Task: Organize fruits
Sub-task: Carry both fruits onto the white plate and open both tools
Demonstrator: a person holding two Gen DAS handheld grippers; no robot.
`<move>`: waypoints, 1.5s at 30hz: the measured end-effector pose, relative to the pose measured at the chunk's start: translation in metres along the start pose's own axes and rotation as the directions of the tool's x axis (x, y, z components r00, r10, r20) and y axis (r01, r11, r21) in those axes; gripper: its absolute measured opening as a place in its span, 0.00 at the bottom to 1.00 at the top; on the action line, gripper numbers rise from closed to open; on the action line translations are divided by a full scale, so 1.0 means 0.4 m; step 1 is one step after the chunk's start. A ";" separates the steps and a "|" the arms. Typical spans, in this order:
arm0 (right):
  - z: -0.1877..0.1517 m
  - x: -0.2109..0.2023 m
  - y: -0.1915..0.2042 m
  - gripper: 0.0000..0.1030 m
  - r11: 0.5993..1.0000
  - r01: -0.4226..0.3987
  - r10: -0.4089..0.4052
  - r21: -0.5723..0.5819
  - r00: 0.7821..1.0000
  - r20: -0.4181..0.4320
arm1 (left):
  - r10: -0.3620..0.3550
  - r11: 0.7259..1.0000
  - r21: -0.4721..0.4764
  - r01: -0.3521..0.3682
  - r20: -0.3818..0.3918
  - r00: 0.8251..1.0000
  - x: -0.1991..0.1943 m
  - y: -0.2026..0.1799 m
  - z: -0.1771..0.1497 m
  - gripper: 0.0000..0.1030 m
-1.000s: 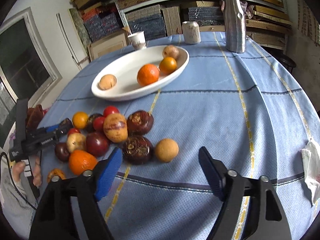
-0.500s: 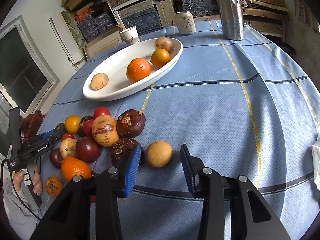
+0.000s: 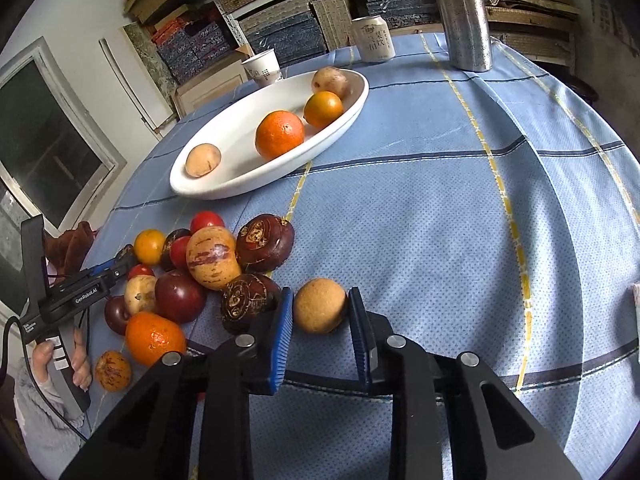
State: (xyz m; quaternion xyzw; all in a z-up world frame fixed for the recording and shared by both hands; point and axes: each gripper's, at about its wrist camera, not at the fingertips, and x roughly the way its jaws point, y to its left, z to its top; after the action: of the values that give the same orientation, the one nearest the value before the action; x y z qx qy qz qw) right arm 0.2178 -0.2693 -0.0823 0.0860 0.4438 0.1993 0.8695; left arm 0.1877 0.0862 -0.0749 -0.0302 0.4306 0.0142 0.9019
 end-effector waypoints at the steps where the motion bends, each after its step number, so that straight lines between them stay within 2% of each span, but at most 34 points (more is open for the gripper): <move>1: -0.001 -0.002 0.000 0.27 1.000 0.000 0.000 0.001 1.000 0.004 | 0.000 1.000 -0.001 0.000 0.007 1.000 -0.004 0.000 0.000 0.40; 6: 0.010 -0.039 -0.008 0.27 1.000 -0.006 0.005 0.014 0.997 0.074 | 0.043 0.999 0.004 -0.043 0.083 0.996 -0.053 -0.008 0.006 0.40; 8: 0.026 -0.057 -0.016 0.27 0.999 -0.027 0.023 0.038 0.995 0.094 | 0.039 0.999 -0.005 -0.039 0.107 0.993 -0.081 -0.013 0.023 0.40; 10: 0.061 -0.085 -0.012 0.27 0.998 -0.037 0.032 0.042 0.992 0.123 | 0.007 1.000 0.000 -0.008 0.129 0.992 -0.118 -0.025 0.065 0.40; 14: 0.175 -0.155 0.021 0.27 0.999 -0.043 0.041 0.007 0.979 0.199 | 0.013 0.999 0.031 -0.019 0.193 0.981 -0.169 -0.065 0.176 0.40; 18: 0.275 -0.160 0.055 0.27 0.999 -0.044 0.045 -0.011 0.970 0.239 | -0.004 0.999 0.036 -0.003 0.214 0.977 -0.159 -0.103 0.263 0.40; 22: 0.348 -0.065 0.090 0.27 0.997 -0.077 0.075 -0.001 0.976 0.206 | -0.018 0.999 0.038 0.011 0.185 0.983 -0.080 -0.138 0.314 0.40; 26: 0.380 0.056 0.121 0.27 0.997 -0.082 0.081 0.002 0.985 0.149 | -0.005 1.000 0.022 0.001 0.141 0.990 0.022 -0.144 0.348 0.40; 32: 0.389 0.185 0.169 0.27 0.999 -0.008 0.013 -0.053 0.995 0.097 | -0.001 1.000 0.018 0.000 0.090 0.996 0.131 -0.135 0.372 0.40; 36: 0.389 0.234 0.171 0.27 0.995 0.035 -0.029 -0.091 0.997 0.066 | -0.019 1.000 0.023 0.018 0.060 0.998 0.184 -0.131 0.365 0.40; 37: 0.386 0.239 0.172 0.27 0.994 0.042 -0.036 -0.099 0.997 0.063 | -0.008 0.999 0.033 0.006 0.073 0.997 0.188 -0.133 0.362 0.40; 40: 0.384 0.255 0.174 0.34 0.992 0.038 -0.032 -0.118 0.998 0.052 | -0.010 0.999 0.053 0.006 0.077 0.997 0.190 -0.140 0.363 0.46; 45: 0.386 0.232 0.173 0.34 0.992 0.028 -0.018 -0.123 0.997 0.078 | -0.021 0.999 0.033 0.018 0.100 0.995 0.167 -0.127 0.368 0.47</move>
State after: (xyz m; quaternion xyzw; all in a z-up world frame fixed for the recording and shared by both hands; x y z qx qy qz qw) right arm 0.3724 -0.1631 -0.0366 0.0344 0.3978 0.2128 0.8918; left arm 0.3467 0.0451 -0.0324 -0.0194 0.3846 0.0000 0.9229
